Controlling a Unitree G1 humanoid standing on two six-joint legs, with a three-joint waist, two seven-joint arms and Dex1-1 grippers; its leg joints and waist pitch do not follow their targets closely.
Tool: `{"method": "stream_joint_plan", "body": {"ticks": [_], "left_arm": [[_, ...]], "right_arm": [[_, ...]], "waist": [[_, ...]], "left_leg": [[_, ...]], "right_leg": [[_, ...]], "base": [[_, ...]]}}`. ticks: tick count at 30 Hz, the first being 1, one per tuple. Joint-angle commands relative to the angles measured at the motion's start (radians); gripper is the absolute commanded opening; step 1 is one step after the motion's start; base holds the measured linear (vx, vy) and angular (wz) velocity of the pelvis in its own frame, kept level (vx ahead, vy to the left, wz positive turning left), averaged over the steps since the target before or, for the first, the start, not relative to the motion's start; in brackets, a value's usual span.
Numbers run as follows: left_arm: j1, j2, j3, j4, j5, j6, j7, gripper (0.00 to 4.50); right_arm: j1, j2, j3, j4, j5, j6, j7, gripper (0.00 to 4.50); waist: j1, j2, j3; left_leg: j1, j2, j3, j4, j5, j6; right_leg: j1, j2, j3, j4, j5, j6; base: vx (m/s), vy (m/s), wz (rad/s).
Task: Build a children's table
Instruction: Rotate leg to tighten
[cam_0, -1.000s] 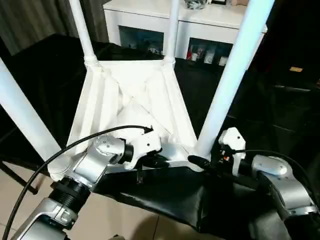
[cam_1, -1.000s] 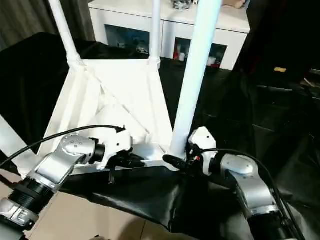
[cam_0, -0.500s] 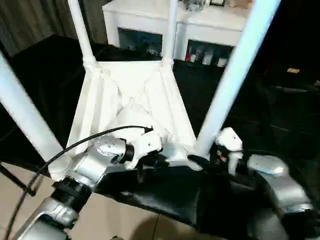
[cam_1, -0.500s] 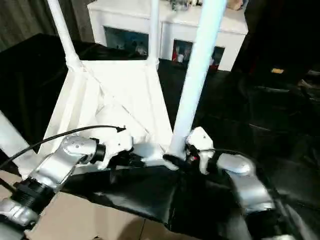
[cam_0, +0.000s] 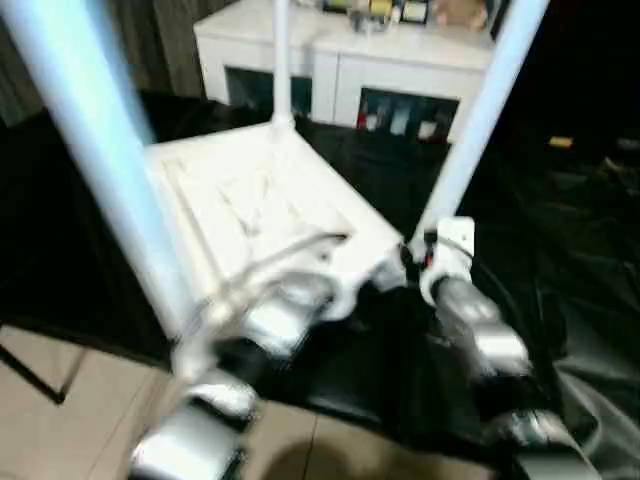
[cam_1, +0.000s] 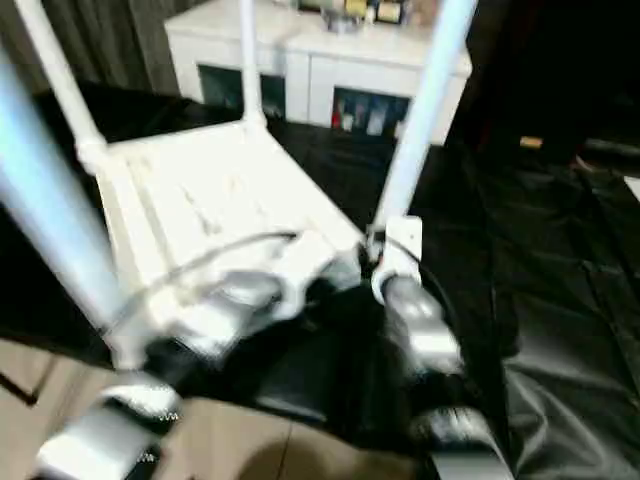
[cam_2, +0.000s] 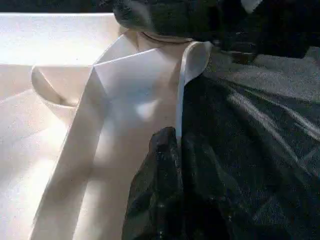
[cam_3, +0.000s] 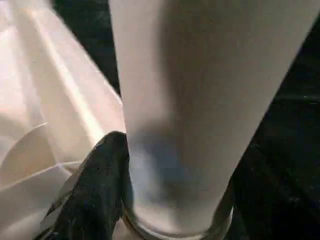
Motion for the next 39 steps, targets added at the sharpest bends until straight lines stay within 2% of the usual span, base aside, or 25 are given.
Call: {"method": "stream_joint_plan", "body": {"ticks": [1, 2, 3, 4, 6, 7, 8, 10, 11, 12, 14, 15, 16, 17, 19, 20, 22, 23, 25, 26, 28, 31, 32, 35, 39], "left_arm": [[-0.017, -0.008, 0.047, 0.04, 0.001, -0.055, 0.158, 0.0], [-0.02, -0.005, 0.044, 0.038, 0.005, -0.063, 0.157, 0.0], [-0.02, 0.008, 0.044, 0.026, 0.007, -0.075, 0.142, 0.0], [-0.021, 0.016, 0.043, 0.022, 0.007, -0.083, 0.135, 0.0], [-0.017, 0.038, 0.036, 0.011, 0.009, -0.094, 0.112, 0.0], [-0.014, 0.049, 0.032, 0.004, 0.01, -0.095, 0.097, 0.0], [0.002, 0.082, 0.035, -0.025, 0.011, -0.105, 0.062, 0.0], [0.013, 0.101, 0.042, -0.039, 0.013, -0.127, 0.033, 0.0], [0.019, 0.11, 0.042, -0.048, 0.011, -0.136, 0.017, 0.0], [0.029, 0.128, 0.04, -0.064, 0.011, -0.148, -0.012, 0.0], [0.048, 0.161, 0.035, -0.096, 0.007, -0.16, -0.061, 0.0], [0.053, 0.169, 0.035, -0.103, 0.006, -0.16, -0.07, 0.0], [0.063, 0.186, 0.032, -0.122, -0.001, -0.167, -0.1, 0.0], [0.078, 0.216, 0.02, -0.15, -0.014, -0.166, -0.149, 0.0], [0.109, 0.281, -0.016, -0.204, -0.04, -0.202, -0.281, 0.0], [0.131, 0.318, -0.033, -0.245, -0.059, -0.197, -0.371, 0.0], [0.158, 0.369, -0.056, -0.3, -0.087, -0.2, -0.492, 0.0], [0.167, 0.385, -0.061, -0.32, -0.101, -0.193, -0.537, 0.0], [0.182, 0.414, -0.067, -0.364, -0.135, -0.153, -0.616, 0.0], [0.189, 0.436, -0.072, -0.401, -0.16, -0.11, -0.67, 0.0], [0.19, 0.442, -0.074, -0.411, -0.164, -0.102, -0.68, 0.0], [0.192, 0.452, -0.081, -0.423, -0.166, -0.107, -0.69, 0.0], [0.193, 0.455, -0.082, -0.427, -0.168, -0.108, -0.697, 0.0], [0.188, 0.454, -0.077, -0.414, -0.157, -0.116, -0.701, 0.0], [0.19, 0.461, -0.076, -0.421, -0.155, -0.106, -0.701, 0.0]], "right_arm": [[0.027, 0.086, 0.062, 0.032, 0.03, 0.016, 0.07, 2.64], [0.027, 0.092, 0.054, 0.024, 0.04, 0.005, 0.086, 2.64], [0.033, 0.093, 0.05, -0.003, 0.049, -0.017, 0.12, 3.34], [0.035, 0.092, 0.05, -0.015, 0.052, -0.032, 0.133, 3.34], [0.04, 0.08, 0.057, -0.035, 0.044, -0.05, 0.145, 3.47], [0.045, 0.073, 0.059, -0.046, 0.041, -0.058, 0.149, 3.47], [0.063, 0.047, 0.06, -0.092, 0.038, -0.072, 0.163, 3.63], [0.074, 0.026, 0.06, -0.117, 0.038, -0.088, 0.178, 3.83], [0.08, 0.016, 0.061, -0.131, 0.039, -0.092, 0.188, 3.91], [0.094, -0.007, 0.066, -0.161, 0.044, -0.092, 0.219, 3.99], [0.121, -0.05, 0.079, -0.22, 0.053, -0.086, 0.29, 3.99], [0.128, -0.062, 0.081, -0.233, 0.054, -0.085, 0.308, 3.99], [0.142, -0.083, 0.085, -0.261, 0.063, -0.082, 0.354, 3.99], [0.166, -0.122, 0.097, -0.301, 0.069, -0.084, 0.432, 3.99], [0.21, -0.206, 0.133, -0.37, 0.085, -0.08, 0.581, 3.99], [0.237, -0.259, 0.16, -0.407, 0.098, -0.071, 0.666, 3.99], [0.268, -0.32, 0.192, -0.447, 0.122, -0.055, 0.772, 3.99], [0.279, -0.341, 0.201, -0.461, 0.13, -0.048, 0.808, 3.99], [0.293, -0.375, 0.212, -0.478, 0.144, -0.03, 0.864, 3.99], [0.295, -0.398, 0.217, -0.476, 0.145, -0.029, 0.902, 3.99], [0.295, -0.402, 0.217, -0.474, 0.144, -0.03, 0.911, 3.99], [0.289, -0.412, 0.221, -0.471, 0.149, -0.024, 0.943, 3.99], [0.286, -0.422, 0.23, -0.469, 0.147, -0.026, 0.956, 3.99], [0.278, -0.433, 0.247, -0.452, 0.133, -0.033, 0.977, 3.74], [0.28, -0.436, 0.245, -0.452, 0.131, -0.03, 0.995, 3.35]], "waist": [[-0.007, -0.009, -0.041], [-0.007, -0.008, -0.042], [-0.003, -0.011, -0.045], [0.0, -0.012, -0.047], [-0.003, -0.012, -0.043], [-0.015, -0.011, -0.044], [-0.018, -0.008, -0.046], [-0.022, -0.009, -0.047], [-0.017, -0.013, -0.048], [-0.013, -0.012, -0.049], [-0.005, -0.015, -0.046], [-0.002, -0.014, -0.046], [0.001, -0.008, -0.046], [0.008, -0.01, -0.049], [0.013, -0.01, -0.051], [0.02, -0.01, -0.055], [0.025, -0.006, -0.053], [0.028, -0.006, -0.055], [0.031, -0.004, -0.056], [0.036, 0.0, -0.057], [0.04, -0.002, -0.057], [0.047, -0.004, -0.057], [0.051, -0.007, -0.054], [0.051, -0.009, -0.049], [0.052, -0.012, -0.051]], "left_leg": [[0.018, 0.008, -0.014, -0.084, -0.486, 0.005], [0.016, 0.009, -0.015, -0.086, -0.48, 0.007], [0.013, 0.01, -0.014, -0.088, -0.459, 0.016], [0.01, 0.01, -0.012, -0.09, -0.436, 0.026], [0.006, 0.01, -0.01, -0.091, -0.435, 0.036], [-0.019, 0.009, -0.02, -0.101, -0.41, 0.031], [-0.026, 0.01, -0.025, -0.104, -0.398, 0.024], [-0.013, 0.012, -0.023, -0.098, -0.402, 0.025], [-0.003, 0.012, -0.016, -0.091, -0.394, 0.033], [0.001, 0.013, -0.013, -0.089, -0.381, 0.037], [-0.002, 0.015, -0.005, -0.088, -0.342, 0.061], [-0.003, 0.016, -0.005, -0.089, -0.339, 0.062], [-0.004, 0.018, -0.005, -0.09, -0.329, 0.059], [-0.005, 0.019, -0.004, -0.089, -0.317, 0.062], [-0.002, 0.02, -0.001, -0.088, -0.294, 0.068], [-0.002, 0.025, 0.002, -0.083, -0.255, 0.082], [-0.003, 0.025, 0.007, -0.078, -0.234, 0.093], [-0.006, 0.026, 0.007, -0.076, -0.21, 0.094], [0.0, 0.029, 0.009, -0.074, -0.194, 0.094], [0.006, 0.032, 0.013, -0.071, -0.16, 0.095], [0.006, 0.031, 0.014, -0.069, -0.137, 0.097], [0.009, 0.03, 0.017, -0.068, -0.142, 0.099], [0.009, 0.03, 0.018, -0.071, -0.181, 0.088], [0.011, 0.031, 0.019, -0.075, -0.234, 0.06], [0.01, 0.03, 0.019, -0.074, -0.239, 0.049]], "right_leg": [[0.013, -0.03, 0.0, -0.106, -0.568, -0.057], [0.015, -0.03, 0.001, -0.103, -0.554, -0.06], [0.019, -0.032, 0.004, -0.099, -0.52, -0.069], [0.021, -0.033, 0.007, -0.096, -0.486, -0.081], [0.019, -0.031, 0.009, -0.095, -0.476, -0.094], [0.042, -0.034, 0.003, -0.086, -0.472, -0.087], [0.049, -0.035, -0.003, -0.087, -0.479, -0.073], [0.036, -0.039, 0.002, -0.089, -0.449, -0.1], [0.028, -0.039, 0.007, -0.089, -0.422, -0.124], [0.027, -0.04, 0.01, -0.087, -0.396, -0.138], [0.027, -0.034, 0.013, -0.082, -0.379, -0.148], [0.029, -0.035, 0.013, -0.081, -0.386, -0.145], [0.028, -0.035, 0.014, -0.08, -0.393, -0.14], [0.033, -0.036, 0.014, -0.079, -0.38, -0.138], [0.03, -0.035, 0.017, -0.076, -0.344, -0.15], [0.033, -0.035, 0.021, -0.064, -0.253, -0.18], [0.03, -0.032, 0.022, -0.055, -0.199, -0.216], [0.034, -0.031, 0.022, -0.045, -0.156, -0.227], [0.032, -0.031, 0.022, -0.038, -0.118, -0.243], [0.032, -0.028, 0.021, -0.027, -0.045, -0.273], [0.035, -0.027, 0.021, -0.021, -0.001, -0.291], [0.036, -0.026, 0.022, -0.021, -0.005, -0.288], [0.037, -0.029, 0.024, -0.026, -0.065, -0.272], [0.034, -0.032, 0.027, -0.038, -0.179, -0.233], [0.032, -0.032, 0.029, -0.041, -0.211, -0.209]], "base": [[0.0, 0.0, 0.0], [0.0, 0.0, 0.0], [0.0, 0.0, 0.0], [0.0, 0.0, 0.0], [0.0, 0.0, 0.0], [-0.022, 0.004, -0.21], [-0.015, 0.0, -0.26], [-0.008, 0.0, -0.13], [0.0, 0.0, 0.0], [0.0, 0.0, 0.0], [0.0, 0.0, 0.0], [0.0, 0.0, 0.0], [0.0, 0.0, 0.0], [0.0, 0.0, 0.0], [0.029, -0.014, 0.02], [0.073, -0.028, 0.06], [0.07, -0.028, 0.05], [0.056, -0.019, 0.01], [0.056, -0.011, 0.02], [0.051, 0.014, 0.03], [0.025, 0.007, 0.02], [0.0, 0.0, 0.0], [0.0, 0.0, 0.0], [0.0, 0.0, 0.0], [0.0, 0.0, 0.0]]}}
